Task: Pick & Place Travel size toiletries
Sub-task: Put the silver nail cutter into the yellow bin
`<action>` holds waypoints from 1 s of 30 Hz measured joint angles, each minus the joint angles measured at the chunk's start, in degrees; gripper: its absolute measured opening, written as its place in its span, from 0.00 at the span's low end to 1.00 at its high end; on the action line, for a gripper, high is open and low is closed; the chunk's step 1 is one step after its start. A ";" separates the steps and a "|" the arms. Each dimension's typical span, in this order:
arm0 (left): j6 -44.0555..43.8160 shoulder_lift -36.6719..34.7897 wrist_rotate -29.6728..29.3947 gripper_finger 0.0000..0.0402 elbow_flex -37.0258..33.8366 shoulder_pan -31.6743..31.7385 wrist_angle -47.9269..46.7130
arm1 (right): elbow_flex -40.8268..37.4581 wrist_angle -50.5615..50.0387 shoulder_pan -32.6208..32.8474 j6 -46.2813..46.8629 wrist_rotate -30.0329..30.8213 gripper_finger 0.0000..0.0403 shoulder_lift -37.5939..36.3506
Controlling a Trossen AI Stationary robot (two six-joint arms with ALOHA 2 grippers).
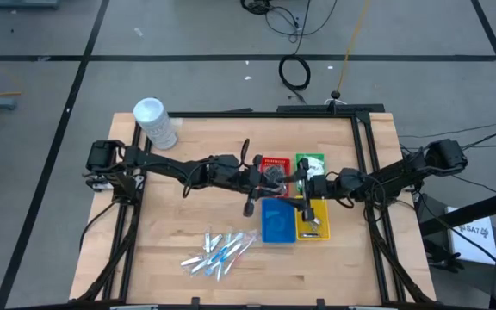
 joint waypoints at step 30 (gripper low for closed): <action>-8.90 -4.73 -6.81 0.63 0.00 -2.34 -6.53 | -0.03 -5.68 -1.51 -4.05 1.56 0.09 -2.71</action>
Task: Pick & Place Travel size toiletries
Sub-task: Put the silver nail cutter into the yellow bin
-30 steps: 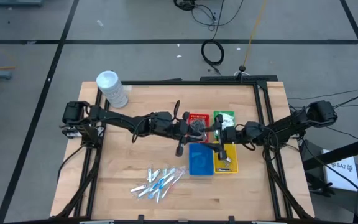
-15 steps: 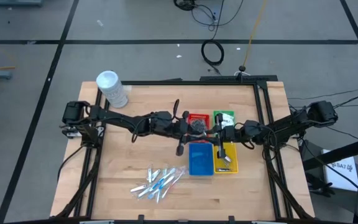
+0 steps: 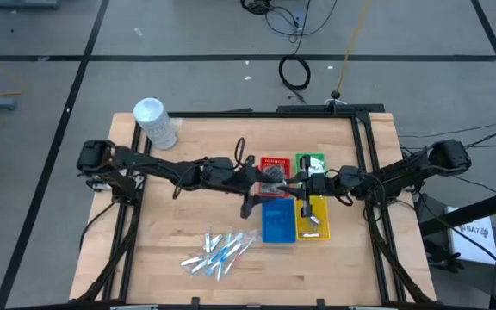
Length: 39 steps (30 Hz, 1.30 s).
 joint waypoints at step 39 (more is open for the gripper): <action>0.11 -27.58 -19.99 0.93 -20.34 -1.95 -15.58 | -7.83 -49.40 30.86 37.77 16.33 0.09 -23.91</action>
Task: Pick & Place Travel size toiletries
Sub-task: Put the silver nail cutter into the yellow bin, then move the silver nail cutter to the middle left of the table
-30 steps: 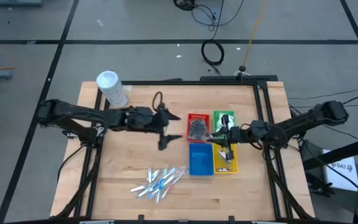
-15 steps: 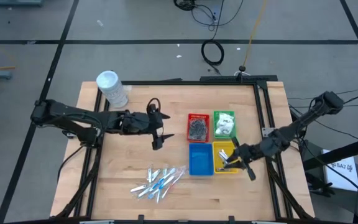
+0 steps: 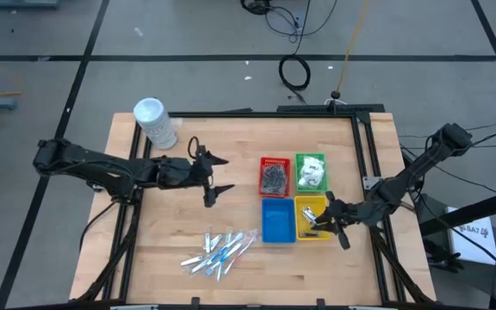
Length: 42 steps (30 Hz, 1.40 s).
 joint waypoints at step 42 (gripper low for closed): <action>-13.99 -0.47 8.09 0.89 -0.92 0.43 -2.04 | -10.64 32.64 -3.41 -19.59 5.79 0.60 -0.21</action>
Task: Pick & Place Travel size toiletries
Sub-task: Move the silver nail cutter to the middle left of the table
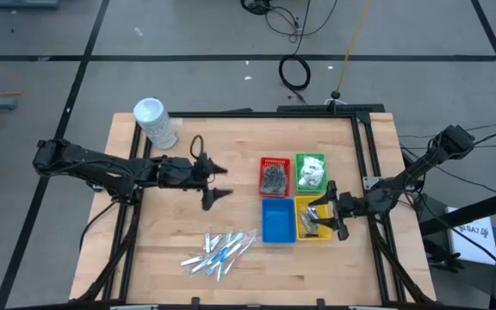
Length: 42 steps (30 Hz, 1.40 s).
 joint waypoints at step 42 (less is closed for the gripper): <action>-61.35 36.12 9.56 0.89 16.87 -18.63 -59.29 | 0.02 -0.19 -7.21 -7.65 -0.02 0.55 0.02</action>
